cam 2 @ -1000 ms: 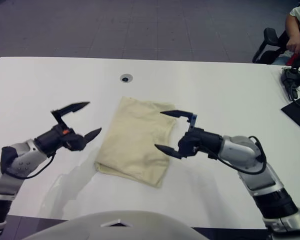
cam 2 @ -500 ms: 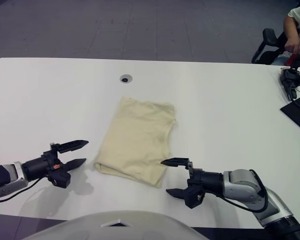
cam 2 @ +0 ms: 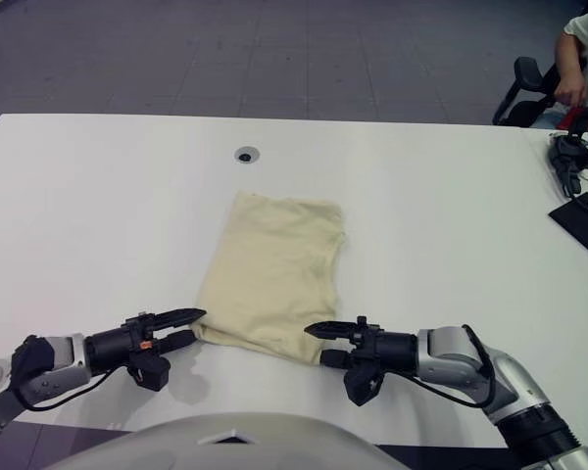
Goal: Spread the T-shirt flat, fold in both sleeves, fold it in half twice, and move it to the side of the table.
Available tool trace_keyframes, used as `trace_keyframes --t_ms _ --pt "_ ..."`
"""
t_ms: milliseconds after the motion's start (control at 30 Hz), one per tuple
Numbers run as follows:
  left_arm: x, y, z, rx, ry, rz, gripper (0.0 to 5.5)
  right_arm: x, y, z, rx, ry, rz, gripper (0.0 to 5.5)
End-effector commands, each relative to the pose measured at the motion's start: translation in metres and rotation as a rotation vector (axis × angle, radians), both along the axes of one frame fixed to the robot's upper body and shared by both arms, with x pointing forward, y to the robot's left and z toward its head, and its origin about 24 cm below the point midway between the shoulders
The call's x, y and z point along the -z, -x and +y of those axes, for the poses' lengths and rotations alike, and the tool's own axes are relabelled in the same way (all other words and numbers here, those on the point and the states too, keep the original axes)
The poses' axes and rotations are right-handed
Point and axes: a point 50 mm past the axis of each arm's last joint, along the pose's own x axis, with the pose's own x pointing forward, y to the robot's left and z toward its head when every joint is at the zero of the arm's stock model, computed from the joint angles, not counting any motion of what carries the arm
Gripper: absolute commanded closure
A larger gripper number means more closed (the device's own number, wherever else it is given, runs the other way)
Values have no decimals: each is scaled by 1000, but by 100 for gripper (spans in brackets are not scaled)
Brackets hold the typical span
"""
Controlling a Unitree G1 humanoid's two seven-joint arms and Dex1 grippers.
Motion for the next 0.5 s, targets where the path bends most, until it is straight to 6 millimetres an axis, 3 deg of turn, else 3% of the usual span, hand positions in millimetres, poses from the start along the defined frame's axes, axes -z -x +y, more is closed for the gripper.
trace_keyframes --t_ms 33,233,367,500 --pt "8 3 6 -9 -58 46 404 15 11 3 -15 46 94 346" --pt "13 1 11 -44 -87 64 493 15 16 7 -15 4 172 438" --pt "19 9 9 -62 -73 143 547 13 6 0 53 -22 220 504" --pt "19 16 5 -79 -50 210 550 13 -6 -6 107 -44 249 548"
